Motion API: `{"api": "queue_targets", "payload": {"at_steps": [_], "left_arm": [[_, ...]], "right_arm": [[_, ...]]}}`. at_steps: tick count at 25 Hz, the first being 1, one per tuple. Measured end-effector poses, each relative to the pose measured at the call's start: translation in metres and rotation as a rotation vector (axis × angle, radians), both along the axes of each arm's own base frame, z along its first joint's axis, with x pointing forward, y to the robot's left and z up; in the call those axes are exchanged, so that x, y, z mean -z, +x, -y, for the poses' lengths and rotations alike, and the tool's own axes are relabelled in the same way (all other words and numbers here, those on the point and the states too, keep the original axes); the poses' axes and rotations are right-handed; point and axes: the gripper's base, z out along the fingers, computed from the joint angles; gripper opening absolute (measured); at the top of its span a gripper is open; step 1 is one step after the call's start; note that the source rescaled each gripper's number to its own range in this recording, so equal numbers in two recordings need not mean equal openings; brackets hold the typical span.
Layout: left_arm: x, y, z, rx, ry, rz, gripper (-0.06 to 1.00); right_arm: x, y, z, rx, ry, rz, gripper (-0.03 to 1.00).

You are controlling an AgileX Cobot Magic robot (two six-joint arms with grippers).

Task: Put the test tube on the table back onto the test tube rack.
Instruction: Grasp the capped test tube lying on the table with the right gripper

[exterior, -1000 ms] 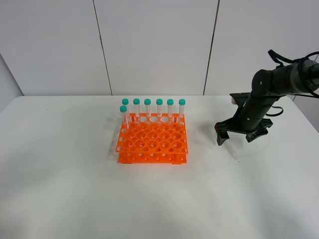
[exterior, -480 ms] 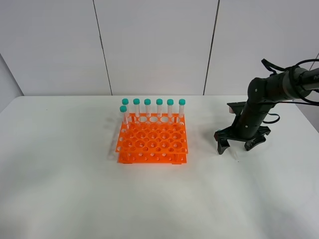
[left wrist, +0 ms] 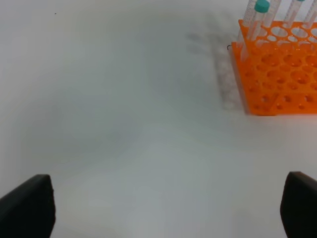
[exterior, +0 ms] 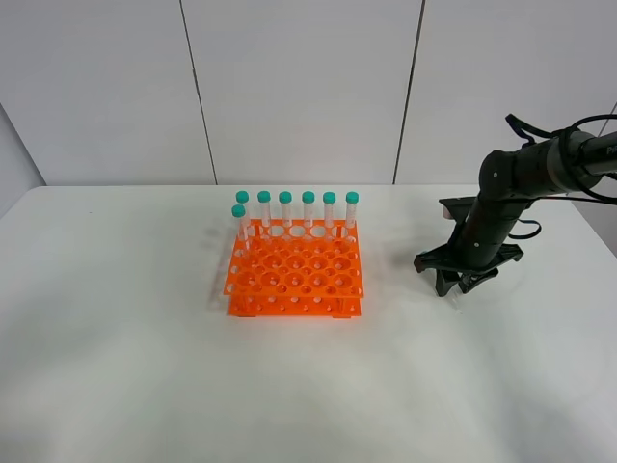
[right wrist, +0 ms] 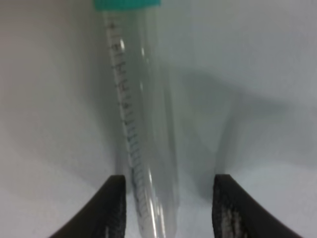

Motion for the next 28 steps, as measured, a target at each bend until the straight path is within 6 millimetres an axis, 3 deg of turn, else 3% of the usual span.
{"api": "queue_targets", "payload": {"at_steps": [24, 28], "left_arm": [[0.0, 0.0, 0.0, 0.0, 0.0, 0.0, 1.0], [0.0, 0.0, 0.0, 0.0, 0.0, 0.0, 1.0]], "right_arm": [[0.0004, 0.001, -0.0001, -0.001, 0.001, 0.011, 0.32], [0.0005, -0.0002, 0.0, -0.001, 0.0, -0.003, 0.21]]}}
